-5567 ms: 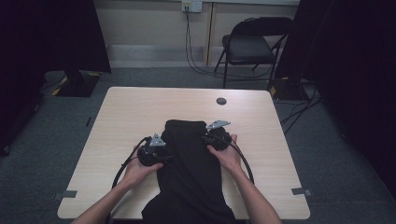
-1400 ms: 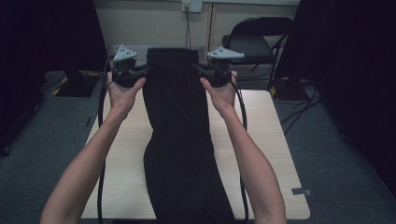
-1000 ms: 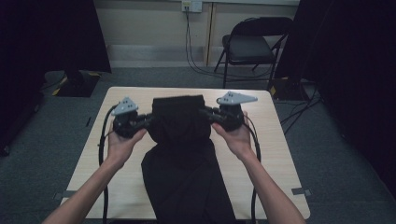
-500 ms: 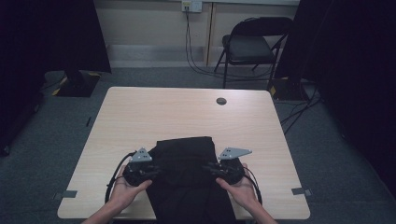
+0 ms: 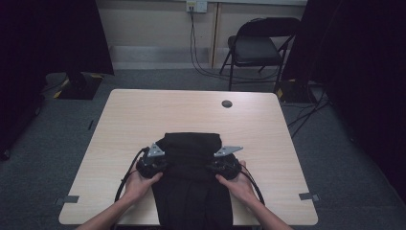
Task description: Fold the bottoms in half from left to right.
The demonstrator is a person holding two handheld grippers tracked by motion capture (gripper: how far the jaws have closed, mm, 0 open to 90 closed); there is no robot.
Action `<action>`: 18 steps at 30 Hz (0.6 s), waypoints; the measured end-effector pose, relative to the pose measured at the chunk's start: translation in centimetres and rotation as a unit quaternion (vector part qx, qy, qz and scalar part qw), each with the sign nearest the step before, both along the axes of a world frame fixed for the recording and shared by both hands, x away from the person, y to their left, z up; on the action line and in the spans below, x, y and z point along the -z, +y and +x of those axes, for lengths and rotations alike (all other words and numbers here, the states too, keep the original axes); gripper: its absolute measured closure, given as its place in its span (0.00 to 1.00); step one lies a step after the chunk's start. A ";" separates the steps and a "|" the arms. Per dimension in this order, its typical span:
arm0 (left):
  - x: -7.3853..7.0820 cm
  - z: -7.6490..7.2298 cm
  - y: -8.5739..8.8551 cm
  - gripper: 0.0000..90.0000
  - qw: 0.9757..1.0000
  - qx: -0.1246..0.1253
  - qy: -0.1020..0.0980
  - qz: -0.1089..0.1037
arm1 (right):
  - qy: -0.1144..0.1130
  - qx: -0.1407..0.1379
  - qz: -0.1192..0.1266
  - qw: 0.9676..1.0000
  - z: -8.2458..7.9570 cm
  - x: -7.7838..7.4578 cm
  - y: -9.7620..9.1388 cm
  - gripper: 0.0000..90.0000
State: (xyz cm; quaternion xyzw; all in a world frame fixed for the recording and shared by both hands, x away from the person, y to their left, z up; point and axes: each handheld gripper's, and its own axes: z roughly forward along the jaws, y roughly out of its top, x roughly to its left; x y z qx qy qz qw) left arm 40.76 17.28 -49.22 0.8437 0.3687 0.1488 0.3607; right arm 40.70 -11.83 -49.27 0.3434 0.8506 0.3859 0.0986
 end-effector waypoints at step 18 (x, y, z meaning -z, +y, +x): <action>0.4 11.0 -0.1 0.91 0.994 -0.101 -0.029 0.001 | -0.025 0.079 0.003 0.997 10.0 0.5 2.7 0.89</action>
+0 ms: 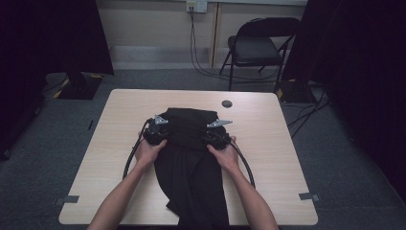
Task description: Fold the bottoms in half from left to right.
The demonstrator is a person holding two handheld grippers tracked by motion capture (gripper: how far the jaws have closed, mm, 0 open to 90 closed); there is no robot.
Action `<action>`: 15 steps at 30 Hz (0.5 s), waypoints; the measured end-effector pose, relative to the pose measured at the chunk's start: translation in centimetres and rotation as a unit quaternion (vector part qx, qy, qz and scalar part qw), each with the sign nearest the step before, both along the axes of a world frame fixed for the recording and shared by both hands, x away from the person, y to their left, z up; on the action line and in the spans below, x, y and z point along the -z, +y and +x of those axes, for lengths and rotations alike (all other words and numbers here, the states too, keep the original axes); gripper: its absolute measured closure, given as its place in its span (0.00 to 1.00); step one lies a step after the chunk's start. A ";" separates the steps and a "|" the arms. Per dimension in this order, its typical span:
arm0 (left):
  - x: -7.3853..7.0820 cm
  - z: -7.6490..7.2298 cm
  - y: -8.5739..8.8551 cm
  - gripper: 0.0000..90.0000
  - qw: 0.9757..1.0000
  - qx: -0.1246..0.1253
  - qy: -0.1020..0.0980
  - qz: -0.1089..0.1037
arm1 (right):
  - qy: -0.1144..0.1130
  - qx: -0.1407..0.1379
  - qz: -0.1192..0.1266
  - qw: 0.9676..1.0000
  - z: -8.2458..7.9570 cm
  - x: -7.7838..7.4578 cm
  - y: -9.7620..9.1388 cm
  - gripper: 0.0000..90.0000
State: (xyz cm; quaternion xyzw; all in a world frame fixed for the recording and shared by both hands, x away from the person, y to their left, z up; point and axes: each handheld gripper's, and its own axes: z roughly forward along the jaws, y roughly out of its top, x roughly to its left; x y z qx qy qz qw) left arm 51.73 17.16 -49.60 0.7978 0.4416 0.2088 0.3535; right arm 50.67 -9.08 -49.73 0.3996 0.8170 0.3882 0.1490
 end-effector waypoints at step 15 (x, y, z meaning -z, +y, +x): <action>-10.2 -0.2 0.7 0.91 0.991 0.036 -0.078 -0.100 | -0.060 0.018 0.079 0.995 1.4 -8.0 -1.8 0.89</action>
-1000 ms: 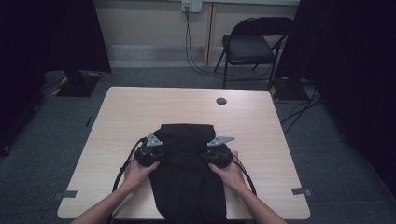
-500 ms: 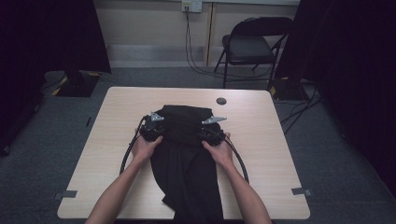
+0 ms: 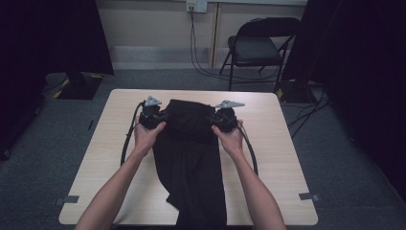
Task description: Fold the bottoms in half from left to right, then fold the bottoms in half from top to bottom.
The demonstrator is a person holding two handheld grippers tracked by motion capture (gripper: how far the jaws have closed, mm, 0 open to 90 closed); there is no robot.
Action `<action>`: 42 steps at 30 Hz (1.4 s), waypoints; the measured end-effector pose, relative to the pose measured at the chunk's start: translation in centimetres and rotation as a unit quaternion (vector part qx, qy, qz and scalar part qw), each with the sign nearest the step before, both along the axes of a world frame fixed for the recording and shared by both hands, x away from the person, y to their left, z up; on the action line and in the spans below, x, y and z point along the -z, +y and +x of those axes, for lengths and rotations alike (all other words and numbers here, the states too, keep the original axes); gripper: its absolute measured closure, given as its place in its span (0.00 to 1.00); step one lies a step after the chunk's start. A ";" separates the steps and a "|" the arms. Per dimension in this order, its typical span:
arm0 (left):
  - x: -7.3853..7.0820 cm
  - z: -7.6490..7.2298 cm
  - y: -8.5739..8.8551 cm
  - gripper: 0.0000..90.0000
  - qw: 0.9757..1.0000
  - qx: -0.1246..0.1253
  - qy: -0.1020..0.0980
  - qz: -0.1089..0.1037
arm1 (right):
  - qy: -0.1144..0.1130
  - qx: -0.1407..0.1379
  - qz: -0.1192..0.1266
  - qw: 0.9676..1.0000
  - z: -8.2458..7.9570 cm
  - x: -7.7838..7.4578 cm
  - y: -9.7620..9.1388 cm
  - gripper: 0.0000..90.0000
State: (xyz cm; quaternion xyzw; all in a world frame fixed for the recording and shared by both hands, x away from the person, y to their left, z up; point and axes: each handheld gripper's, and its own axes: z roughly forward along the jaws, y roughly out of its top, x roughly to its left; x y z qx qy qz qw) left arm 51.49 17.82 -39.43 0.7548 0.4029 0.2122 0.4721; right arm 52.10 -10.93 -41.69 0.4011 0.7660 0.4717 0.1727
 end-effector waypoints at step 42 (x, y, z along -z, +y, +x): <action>9.6 -10.5 0.1 0.91 0.985 0.087 0.104 0.110 | 0.078 -0.088 -0.064 0.991 -9.6 7.9 -0.6 0.89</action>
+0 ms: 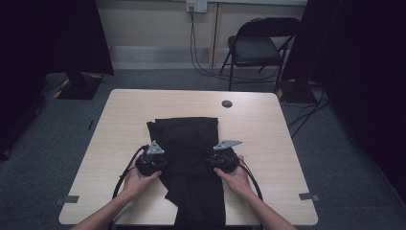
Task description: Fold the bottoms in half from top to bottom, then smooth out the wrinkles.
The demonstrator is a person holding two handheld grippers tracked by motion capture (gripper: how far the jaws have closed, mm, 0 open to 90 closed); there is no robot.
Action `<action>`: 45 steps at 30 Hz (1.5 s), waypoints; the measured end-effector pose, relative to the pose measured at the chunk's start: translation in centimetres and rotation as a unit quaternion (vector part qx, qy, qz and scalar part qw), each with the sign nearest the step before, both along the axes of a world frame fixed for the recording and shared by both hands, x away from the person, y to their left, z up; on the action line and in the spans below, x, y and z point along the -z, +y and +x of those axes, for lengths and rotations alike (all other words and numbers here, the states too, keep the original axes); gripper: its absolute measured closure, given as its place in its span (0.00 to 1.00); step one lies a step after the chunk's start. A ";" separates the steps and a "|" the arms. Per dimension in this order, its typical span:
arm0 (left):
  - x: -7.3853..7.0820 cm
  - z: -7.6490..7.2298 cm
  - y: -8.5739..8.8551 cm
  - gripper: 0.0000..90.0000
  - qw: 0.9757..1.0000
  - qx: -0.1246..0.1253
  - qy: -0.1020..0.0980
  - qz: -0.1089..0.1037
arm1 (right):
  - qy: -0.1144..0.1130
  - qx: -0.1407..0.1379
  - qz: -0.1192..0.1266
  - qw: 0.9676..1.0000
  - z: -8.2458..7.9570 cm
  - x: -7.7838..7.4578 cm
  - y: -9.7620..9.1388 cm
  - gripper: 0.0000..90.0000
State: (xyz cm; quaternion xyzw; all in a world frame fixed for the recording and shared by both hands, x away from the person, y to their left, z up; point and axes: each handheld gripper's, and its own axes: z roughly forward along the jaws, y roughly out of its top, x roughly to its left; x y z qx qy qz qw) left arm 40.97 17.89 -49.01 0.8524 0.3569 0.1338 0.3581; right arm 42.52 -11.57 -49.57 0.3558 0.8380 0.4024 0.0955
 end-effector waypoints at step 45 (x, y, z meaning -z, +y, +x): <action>-3.3 7.4 4.6 0.48 0.991 -0.111 -0.043 -0.066 | -0.070 0.053 0.011 0.996 5.5 -5.7 1.8 0.43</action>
